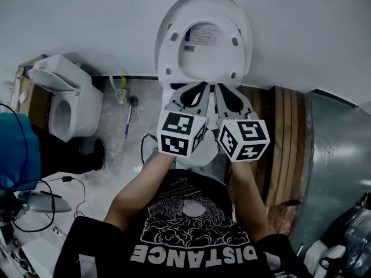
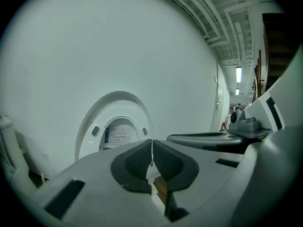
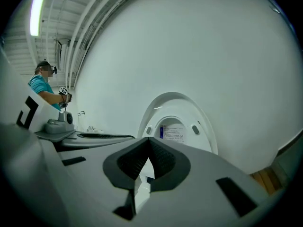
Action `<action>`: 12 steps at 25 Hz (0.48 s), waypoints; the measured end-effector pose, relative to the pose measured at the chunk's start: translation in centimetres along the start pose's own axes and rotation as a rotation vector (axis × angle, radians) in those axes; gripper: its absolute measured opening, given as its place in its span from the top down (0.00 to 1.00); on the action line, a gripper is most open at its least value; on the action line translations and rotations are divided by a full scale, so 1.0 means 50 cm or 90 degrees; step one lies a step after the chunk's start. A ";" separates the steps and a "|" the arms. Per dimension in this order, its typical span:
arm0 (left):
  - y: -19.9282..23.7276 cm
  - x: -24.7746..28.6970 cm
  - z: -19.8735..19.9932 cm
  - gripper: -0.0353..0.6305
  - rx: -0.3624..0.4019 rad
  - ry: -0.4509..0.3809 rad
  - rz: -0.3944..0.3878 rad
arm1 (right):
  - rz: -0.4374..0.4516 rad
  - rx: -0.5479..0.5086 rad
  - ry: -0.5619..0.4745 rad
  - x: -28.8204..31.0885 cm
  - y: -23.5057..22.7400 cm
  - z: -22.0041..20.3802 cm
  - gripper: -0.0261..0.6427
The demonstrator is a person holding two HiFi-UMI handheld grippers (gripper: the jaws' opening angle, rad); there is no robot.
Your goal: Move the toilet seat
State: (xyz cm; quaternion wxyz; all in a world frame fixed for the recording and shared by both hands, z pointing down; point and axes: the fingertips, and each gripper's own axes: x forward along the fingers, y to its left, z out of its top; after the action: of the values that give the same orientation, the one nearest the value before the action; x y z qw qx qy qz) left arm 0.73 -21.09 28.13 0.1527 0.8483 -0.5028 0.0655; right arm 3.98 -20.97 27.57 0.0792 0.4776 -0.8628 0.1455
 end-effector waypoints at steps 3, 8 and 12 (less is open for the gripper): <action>-0.006 -0.008 -0.010 0.92 0.014 0.004 0.007 | -0.007 -0.030 0.003 -0.010 0.004 -0.008 0.93; -0.017 -0.017 -0.011 0.93 0.023 0.001 0.009 | -0.005 -0.044 0.002 -0.023 0.009 -0.008 0.93; -0.030 -0.015 -0.012 0.93 0.035 0.003 0.002 | -0.004 -0.045 -0.001 -0.027 0.007 -0.006 0.93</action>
State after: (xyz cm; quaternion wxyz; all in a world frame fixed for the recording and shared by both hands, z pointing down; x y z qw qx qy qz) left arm 1.70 -19.62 28.20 0.1306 0.8514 -0.5015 0.0813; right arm 4.42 -19.61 27.41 0.0962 0.4774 -0.8659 0.1142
